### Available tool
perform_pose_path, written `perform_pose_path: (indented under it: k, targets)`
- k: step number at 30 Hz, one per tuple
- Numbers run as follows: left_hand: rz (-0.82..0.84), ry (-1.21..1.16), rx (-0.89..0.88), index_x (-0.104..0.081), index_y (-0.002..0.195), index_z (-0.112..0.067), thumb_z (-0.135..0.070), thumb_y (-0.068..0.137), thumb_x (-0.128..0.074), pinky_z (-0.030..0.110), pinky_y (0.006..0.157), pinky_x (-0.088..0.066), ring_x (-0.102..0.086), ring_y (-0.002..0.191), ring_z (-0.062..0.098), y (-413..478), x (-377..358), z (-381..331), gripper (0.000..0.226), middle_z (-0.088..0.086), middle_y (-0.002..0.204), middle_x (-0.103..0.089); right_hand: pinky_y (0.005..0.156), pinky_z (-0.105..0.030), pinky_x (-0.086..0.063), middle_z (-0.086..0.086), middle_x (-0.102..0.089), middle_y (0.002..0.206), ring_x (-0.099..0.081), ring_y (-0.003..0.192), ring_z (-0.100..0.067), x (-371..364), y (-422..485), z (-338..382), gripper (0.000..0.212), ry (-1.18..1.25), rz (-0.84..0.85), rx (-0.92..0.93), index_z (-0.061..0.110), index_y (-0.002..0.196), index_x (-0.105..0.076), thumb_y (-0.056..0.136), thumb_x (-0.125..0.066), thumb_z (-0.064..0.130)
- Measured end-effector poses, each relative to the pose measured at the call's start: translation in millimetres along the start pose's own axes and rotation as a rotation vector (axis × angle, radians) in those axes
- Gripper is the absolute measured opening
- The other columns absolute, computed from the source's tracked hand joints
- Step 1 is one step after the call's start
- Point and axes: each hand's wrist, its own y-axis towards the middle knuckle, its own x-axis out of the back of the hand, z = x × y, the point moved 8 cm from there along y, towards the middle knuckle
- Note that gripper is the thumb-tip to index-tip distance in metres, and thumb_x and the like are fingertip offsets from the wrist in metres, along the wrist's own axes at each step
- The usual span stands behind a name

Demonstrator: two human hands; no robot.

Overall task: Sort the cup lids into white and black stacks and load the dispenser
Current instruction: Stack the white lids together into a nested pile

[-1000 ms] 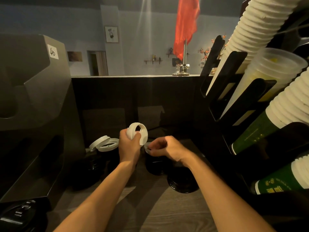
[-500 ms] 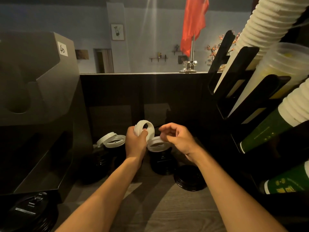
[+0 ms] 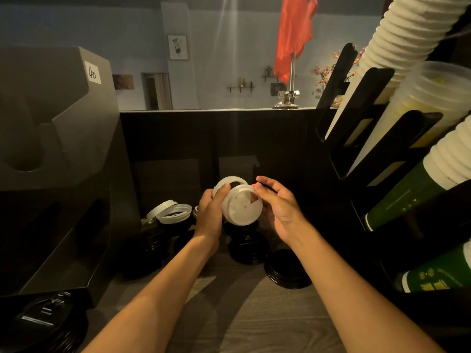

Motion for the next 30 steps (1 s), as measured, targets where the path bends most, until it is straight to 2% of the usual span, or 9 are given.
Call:
perform_pose_path:
  k: [2, 4, 8, 12, 16, 19, 22, 26, 30]
  targets:
    - [0.069, 0.045, 0.018, -0.058, 0.114, -0.017, -0.053, 0.085, -0.072, 0.031, 0.073, -0.051, -0.068, 0.092, 0.02, -2.3, -5.4, 2.4, 0.047, 0.007, 0.105, -0.071, 0.077, -0.028, -0.054, -0.005, -0.076, 0.106, -0.071, 0.101, -0.019, 2.3, 0.4, 2.1, 0.022, -0.011, -0.044, 0.028, 0.018, 0.112, -0.067, 0.091, -0.071, 0.011]
    - [0.116, 0.101, 0.021, -0.056, 0.121, -0.018, -0.045, 0.086, -0.076, 0.032, 0.076, -0.053, -0.069, 0.101, 0.022, -4.0, -8.5, 5.3, 0.049, 0.008, 0.114, -0.069, 0.079, -0.026, -0.053, -0.006, -0.075, 0.109, -0.07, 0.103, -0.019, 4.3, -0.4, 6.0, 0.023, -0.07, -0.077, 0.075, 0.018, 0.111, -0.068, 0.089, -0.074, 0.014]
    - [0.178, 0.127, 0.03, -0.054, 0.121, -0.02, -0.045, 0.079, -0.077, 0.035, 0.085, -0.057, -0.066, 0.105, 0.022, -6.6, -14.0, 6.4, 0.053, 0.006, 0.117, -0.066, 0.079, -0.024, -0.052, -0.005, -0.074, 0.108, -0.069, 0.105, -0.019, 8.6, -0.4, 9.3, 0.019, -0.138, -0.132, 0.128, 0.02, 0.105, -0.071, 0.087, -0.077, 0.02]
    - [0.203, 0.152, 0.03, -0.056, 0.118, -0.019, -0.04, 0.091, -0.071, 0.035, 0.082, -0.055, -0.066, 0.101, 0.022, -7.1, -17.2, 9.4, 0.037, 0.009, 0.116, -0.067, 0.083, -0.027, -0.052, -0.007, -0.074, 0.106, -0.068, 0.106, -0.023, 11.0, 1.9, 9.2, 0.016, -0.158, -0.167, 0.149, 0.021, 0.098, -0.073, 0.085, -0.08, 0.024]
    - [0.163, 0.194, -0.013, -0.059, 0.113, -0.014, -0.046, 0.097, -0.063, 0.026, 0.071, -0.048, -0.064, 0.086, 0.015, -6.0, -17.6, 8.9, 0.036, 0.007, 0.102, -0.068, 0.081, -0.025, -0.054, -0.005, -0.075, 0.104, -0.069, 0.103, -0.02, 10.3, 0.8, 9.6, 0.012, -0.19, -0.177, 0.166, 0.02, 0.098, -0.074, 0.087, -0.078, 0.024]
    - [0.102, 0.188, -0.05, -0.061, 0.11, -0.011, -0.046, 0.1, -0.058, 0.023, 0.066, -0.046, -0.062, 0.078, 0.011, -5.0, -14.5, 5.2, 0.036, 0.003, 0.094, -0.067, 0.081, -0.022, -0.052, -0.003, -0.073, 0.106, -0.068, 0.103, -0.017, 6.7, -1.3, 11.6, 0.012, -0.193, -0.139, 0.165, 0.025, 0.1, -0.072, 0.091, -0.072, 0.033]
    - [0.057, 0.17, -0.075, -0.062, 0.113, -0.01, -0.047, 0.1, -0.057, 0.02, 0.062, -0.046, -0.063, 0.077, 0.01, -4.2, -9.9, 2.1, 0.04, 0.002, 0.093, -0.068, 0.071, -0.012, -0.049, 0.001, -0.07, 0.11, -0.064, 0.1, -0.007, -5.5, -5.5, 7.2, 0.017, -0.305, -0.001, 0.113, 0.03, 0.106, -0.067, 0.094, -0.066, 0.041]
    - [0.02, 0.139, -0.101, -0.064, 0.111, -0.011, -0.048, 0.098, -0.059, 0.021, 0.065, -0.051, -0.069, 0.085, 0.015, -2.9, -4.3, 0.3, 0.04, 0.007, 0.099, -0.072, 0.071, -0.017, -0.056, 0.001, -0.073, 0.1, -0.071, 0.091, -0.009, -15.7, -8.0, 2.1, 0.016, -0.391, 0.064, 0.147, 0.023, 0.109, -0.067, 0.096, -0.066, 0.032]
    - [0.012, 0.148, -0.129, -0.066, 0.11, -0.012, -0.052, 0.091, -0.063, 0.023, 0.069, -0.054, -0.071, 0.09, 0.018, -4.4, -2.7, -2.2, 0.044, 0.007, 0.1, -0.074, 0.065, -0.014, -0.052, 0.003, -0.073, 0.095, -0.071, 0.08, 0.002, -15.2, -7.7, 6.8, 0.019, -0.364, 0.072, 0.175, 0.018, 0.111, -0.067, 0.093, -0.069, 0.025]
